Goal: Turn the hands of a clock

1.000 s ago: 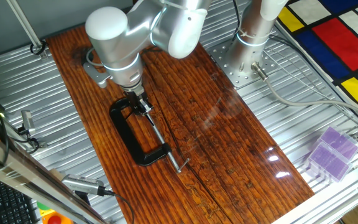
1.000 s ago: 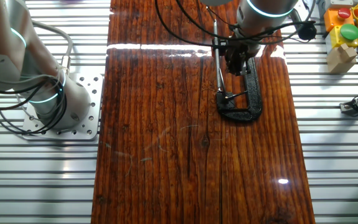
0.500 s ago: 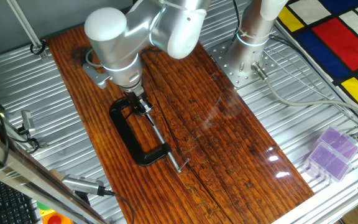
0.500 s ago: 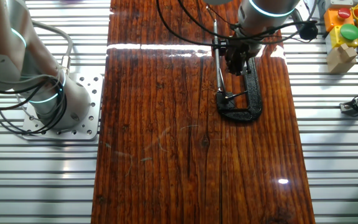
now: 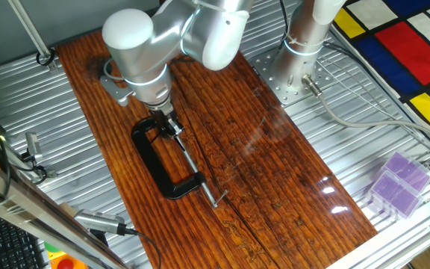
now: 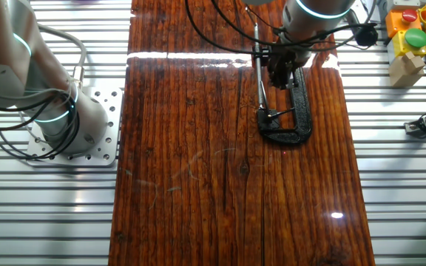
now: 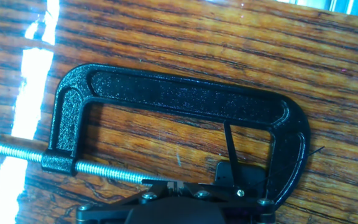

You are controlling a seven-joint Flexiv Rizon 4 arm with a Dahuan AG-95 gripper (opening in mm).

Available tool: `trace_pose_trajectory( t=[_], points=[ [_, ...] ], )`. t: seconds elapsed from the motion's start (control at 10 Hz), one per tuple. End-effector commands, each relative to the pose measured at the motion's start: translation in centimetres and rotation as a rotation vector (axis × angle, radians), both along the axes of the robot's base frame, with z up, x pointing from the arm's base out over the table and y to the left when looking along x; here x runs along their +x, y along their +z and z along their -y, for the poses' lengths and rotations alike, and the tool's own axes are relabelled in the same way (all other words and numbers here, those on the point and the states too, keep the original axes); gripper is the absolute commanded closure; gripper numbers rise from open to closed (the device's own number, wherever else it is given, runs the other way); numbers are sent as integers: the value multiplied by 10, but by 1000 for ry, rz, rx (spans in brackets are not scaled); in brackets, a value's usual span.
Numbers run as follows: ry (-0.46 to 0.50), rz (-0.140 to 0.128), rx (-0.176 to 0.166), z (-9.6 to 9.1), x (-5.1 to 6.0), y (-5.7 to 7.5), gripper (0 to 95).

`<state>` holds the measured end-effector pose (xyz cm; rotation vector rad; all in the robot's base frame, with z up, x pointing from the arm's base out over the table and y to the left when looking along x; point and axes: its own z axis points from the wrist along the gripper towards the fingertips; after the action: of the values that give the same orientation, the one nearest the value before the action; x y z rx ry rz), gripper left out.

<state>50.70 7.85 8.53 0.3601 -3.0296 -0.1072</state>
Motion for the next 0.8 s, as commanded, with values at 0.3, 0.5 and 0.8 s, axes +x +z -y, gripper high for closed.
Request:
trace_pose_trajectory(
  t=[0.3,0.5,0.8],
  points=[
    [-2,6,-5,-2,-8,-13,950],
    [-1,5,-5,-2,-15,-20,950],
    [-4,5,-3,-4,-22,-29,950]
  ],
)
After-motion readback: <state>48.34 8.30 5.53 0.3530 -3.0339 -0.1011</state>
